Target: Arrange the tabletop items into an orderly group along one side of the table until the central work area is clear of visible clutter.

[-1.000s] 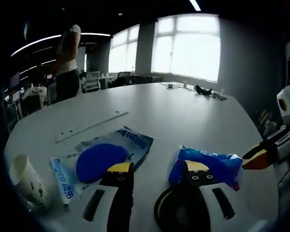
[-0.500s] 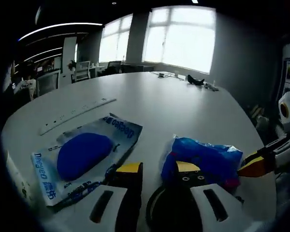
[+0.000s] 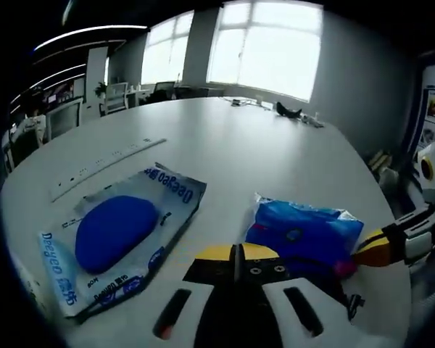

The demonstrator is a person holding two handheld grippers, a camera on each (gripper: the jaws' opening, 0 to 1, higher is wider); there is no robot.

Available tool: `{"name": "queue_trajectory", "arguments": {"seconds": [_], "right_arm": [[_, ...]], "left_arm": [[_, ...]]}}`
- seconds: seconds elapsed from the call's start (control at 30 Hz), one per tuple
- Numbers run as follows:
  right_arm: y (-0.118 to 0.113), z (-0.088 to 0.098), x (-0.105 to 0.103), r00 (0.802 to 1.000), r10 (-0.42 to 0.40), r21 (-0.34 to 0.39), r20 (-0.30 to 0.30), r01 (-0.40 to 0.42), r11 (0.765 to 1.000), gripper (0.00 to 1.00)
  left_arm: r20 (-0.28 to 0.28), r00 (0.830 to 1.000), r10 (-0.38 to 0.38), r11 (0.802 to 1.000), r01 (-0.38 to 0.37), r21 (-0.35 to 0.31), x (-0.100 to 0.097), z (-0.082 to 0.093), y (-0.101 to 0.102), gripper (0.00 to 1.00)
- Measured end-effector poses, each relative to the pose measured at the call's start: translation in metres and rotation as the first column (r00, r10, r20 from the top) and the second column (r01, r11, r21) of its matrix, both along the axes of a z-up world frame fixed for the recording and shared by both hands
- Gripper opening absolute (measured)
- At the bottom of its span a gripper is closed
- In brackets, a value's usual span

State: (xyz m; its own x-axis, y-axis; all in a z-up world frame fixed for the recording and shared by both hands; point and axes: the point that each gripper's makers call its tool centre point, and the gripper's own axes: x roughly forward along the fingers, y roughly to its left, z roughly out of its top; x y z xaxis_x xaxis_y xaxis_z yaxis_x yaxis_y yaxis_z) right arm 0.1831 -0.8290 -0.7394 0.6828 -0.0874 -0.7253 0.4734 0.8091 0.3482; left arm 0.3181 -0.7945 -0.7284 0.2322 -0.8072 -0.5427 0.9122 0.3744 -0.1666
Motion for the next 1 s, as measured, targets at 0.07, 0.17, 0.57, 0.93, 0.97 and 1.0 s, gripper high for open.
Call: {"name": "queue_trajectory", "arguments": {"seconds": [0.07, 0.17, 0.57, 0.93, 0.97, 1.0], "right_arm": [[-0.002, 0.000, 0.000, 1.000, -0.007, 0.003, 0.003, 0.007, 1.000, 0.03], [-0.005, -0.001, -0.001, 1.000, -0.009, -0.002, -0.002, 0.009, 1.000, 0.01], [-0.021, 0.004, -0.004, 0.997, -0.073, 0.039, 0.012, 0.072, 0.997, 0.00], [-0.053, 0.024, -0.002, 0.999, -0.039, -0.077, 0.027, 0.041, 0.996, 0.00], [-0.057, 0.026, -0.001, 1.000, -0.017, -0.103, 0.020, 0.019, 0.994, 0.00], [-0.060, 0.028, -0.001, 0.999, -0.022, -0.111, 0.024, 0.025, 0.993, 0.00]], "left_arm": [[0.001, 1.000, -0.003, 1.000, 0.003, 0.005, -0.001, 0.000, -0.001, 0.00], [-0.016, 1.000, -0.006, 1.000, 0.006, 0.000, -0.004, 0.002, -0.002, 0.00], [-0.017, 1.000, -0.027, 1.000, 0.026, -0.015, -0.011, 0.013, -0.006, 0.00], [-0.018, 0.999, -0.029, 0.999, 0.028, -0.040, -0.020, 0.025, -0.014, 0.00], [-0.017, 0.999, -0.031, 0.999, 0.030, -0.043, -0.023, 0.027, -0.015, 0.00], [-0.015, 0.999, -0.033, 0.998, 0.032, -0.046, -0.024, 0.028, -0.016, 0.00]]}}
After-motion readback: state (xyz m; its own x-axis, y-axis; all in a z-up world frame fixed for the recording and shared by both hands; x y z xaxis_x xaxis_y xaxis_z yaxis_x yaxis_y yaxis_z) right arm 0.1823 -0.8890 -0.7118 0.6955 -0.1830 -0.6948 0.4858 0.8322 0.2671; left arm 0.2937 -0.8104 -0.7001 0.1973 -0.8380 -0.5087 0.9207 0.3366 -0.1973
